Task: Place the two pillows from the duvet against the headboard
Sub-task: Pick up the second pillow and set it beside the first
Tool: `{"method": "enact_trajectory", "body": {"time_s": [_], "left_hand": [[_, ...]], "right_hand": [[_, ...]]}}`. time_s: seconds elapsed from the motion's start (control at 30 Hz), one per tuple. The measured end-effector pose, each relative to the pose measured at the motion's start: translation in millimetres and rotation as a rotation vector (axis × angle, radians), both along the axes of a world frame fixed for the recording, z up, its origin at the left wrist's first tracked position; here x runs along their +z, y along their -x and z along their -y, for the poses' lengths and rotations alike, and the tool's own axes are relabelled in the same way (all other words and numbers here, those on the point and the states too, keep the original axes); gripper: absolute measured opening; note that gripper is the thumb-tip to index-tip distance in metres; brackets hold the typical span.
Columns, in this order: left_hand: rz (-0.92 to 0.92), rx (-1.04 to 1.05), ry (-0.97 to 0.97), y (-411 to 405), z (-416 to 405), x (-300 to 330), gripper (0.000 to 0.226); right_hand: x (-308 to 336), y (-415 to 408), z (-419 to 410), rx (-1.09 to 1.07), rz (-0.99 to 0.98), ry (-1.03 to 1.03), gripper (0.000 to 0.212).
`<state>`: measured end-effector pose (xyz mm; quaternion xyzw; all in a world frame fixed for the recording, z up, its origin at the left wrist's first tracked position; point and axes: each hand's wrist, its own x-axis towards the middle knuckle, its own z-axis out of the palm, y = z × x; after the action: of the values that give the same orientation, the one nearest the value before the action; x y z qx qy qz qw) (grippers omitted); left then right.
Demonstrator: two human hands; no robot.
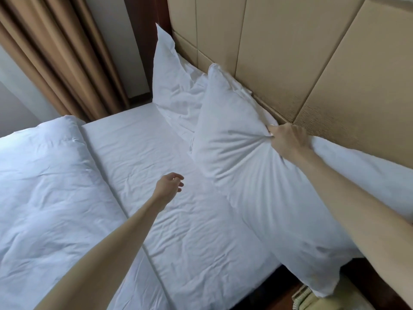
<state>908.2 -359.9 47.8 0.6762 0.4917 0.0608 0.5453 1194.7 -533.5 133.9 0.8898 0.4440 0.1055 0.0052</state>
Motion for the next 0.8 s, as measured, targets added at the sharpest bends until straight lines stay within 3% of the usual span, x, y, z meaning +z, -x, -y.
{"method": "enact_trajectory", "body": {"time_s": [0.13,0.23,0.37,0.43,0.53,0.57,0.67,0.7,0.8], "left_hand": [[0.020,0.000,-0.009,-6,2,4,0.029],[0.023,-0.018,-0.018,-7,4,5,0.029],[0.012,-0.025,-0.029,1,5,3,0.030],[0.005,-0.019,-0.028,5,6,1,0.030],[0.000,-0.017,-0.026,6,8,1,0.030],[-0.004,-0.026,-0.027,6,9,1,0.031],[-0.016,-0.060,-0.027,5,12,3,0.036],[-0.019,-0.069,-0.030,4,13,4,0.037],[-0.021,-0.073,-0.051,1,14,7,0.038]], "right_hand": [[10,5,1,-0.036,0.042,-0.163,0.031],[-17,9,14,-0.055,0.038,-0.247,0.035],[-70,16,26,-0.233,-0.283,-0.026,0.039],[-87,16,31,-0.324,-0.486,0.066,0.056],[-93,6,37,-0.448,-0.718,-0.088,0.081],[-90,2,37,-0.463,-0.769,-0.166,0.076],[-74,-2,32,-0.399,-0.724,-0.342,0.020],[-67,-4,28,-0.366,-0.659,-0.376,0.014],[-48,-4,19,-0.255,-0.498,-0.498,0.032]]}}
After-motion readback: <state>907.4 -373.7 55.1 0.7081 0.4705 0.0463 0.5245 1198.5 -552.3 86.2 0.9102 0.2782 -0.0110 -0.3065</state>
